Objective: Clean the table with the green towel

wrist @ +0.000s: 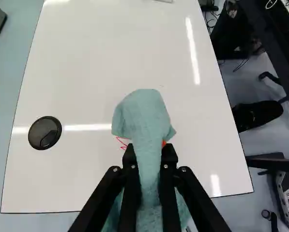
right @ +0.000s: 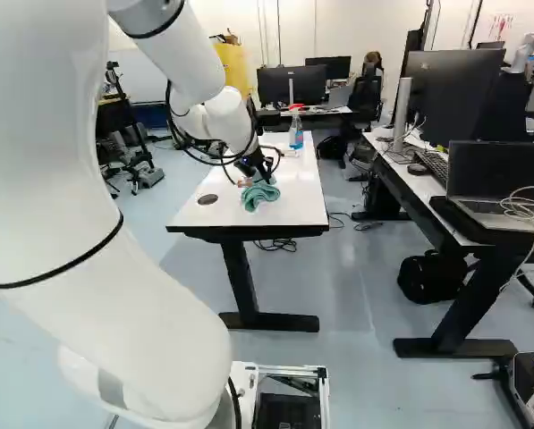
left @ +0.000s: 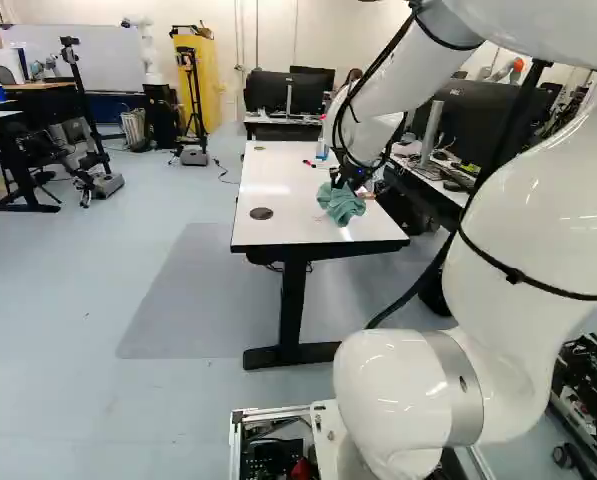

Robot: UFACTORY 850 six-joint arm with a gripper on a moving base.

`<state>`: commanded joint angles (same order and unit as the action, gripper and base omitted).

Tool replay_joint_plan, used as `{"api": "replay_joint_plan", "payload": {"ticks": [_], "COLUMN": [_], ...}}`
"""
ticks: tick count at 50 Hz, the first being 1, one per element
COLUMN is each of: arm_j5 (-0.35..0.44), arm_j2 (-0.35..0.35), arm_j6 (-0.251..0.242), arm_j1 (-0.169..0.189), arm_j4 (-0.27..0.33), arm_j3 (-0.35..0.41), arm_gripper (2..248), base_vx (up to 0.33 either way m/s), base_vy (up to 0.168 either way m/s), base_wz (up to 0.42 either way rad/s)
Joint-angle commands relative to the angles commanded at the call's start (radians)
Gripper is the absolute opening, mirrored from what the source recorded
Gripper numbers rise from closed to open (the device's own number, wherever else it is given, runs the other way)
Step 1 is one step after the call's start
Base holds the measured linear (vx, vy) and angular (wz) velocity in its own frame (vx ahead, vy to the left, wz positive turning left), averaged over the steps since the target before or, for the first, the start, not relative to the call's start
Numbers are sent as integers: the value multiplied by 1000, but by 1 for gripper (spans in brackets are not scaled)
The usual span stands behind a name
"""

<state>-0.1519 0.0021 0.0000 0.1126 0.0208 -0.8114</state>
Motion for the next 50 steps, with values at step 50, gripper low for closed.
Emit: {"api": "replay_joint_plan", "payload": {"ticks": [50], "arm_j5": [220], "arm_j2": [-88], "arm_j6": [0], "arm_j1": [-12], "arm_j4": [0], "arm_j3": [38], "arm_gripper": [47], "base_vx": [0], "base_vy": [0], "base_wz": [0]}}
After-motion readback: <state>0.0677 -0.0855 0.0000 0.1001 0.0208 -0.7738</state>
